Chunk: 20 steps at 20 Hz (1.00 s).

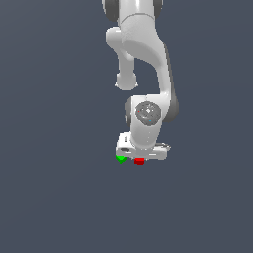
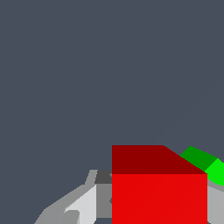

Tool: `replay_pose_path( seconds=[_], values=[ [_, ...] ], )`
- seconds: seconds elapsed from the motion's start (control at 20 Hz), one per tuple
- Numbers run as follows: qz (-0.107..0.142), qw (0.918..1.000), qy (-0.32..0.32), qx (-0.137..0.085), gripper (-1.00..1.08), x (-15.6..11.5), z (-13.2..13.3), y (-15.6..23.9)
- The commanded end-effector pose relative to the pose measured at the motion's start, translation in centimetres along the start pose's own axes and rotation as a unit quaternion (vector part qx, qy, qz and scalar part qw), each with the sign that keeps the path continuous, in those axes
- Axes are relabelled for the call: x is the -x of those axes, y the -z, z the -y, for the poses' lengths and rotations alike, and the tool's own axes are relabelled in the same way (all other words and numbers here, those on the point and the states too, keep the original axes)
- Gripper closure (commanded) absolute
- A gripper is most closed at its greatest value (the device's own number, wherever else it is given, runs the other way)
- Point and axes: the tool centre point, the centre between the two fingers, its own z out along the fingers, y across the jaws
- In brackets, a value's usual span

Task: Stack the red cube on top of the green cube.

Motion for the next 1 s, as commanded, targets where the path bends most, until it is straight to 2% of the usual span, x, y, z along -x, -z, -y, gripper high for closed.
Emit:
replay_pose_path(
  seconds=[0.0, 0.4, 0.7, 0.75, 0.95],
  values=[
    [0.000, 1.0000, 0.000, 0.000, 1.08, 0.7, -2.0, -0.5],
    [0.000, 1.0000, 0.000, 0.000, 1.08, 2.4, -7.1, -2.0],
    [0.000, 1.0000, 0.000, 0.000, 1.08, 2.8, -8.5, -2.4],
    [0.000, 1.0000, 0.000, 0.000, -0.92, 2.8, -8.5, -2.4],
    [0.000, 1.0000, 0.000, 0.000, -0.92, 2.8, -8.5, -2.4]
  ],
)
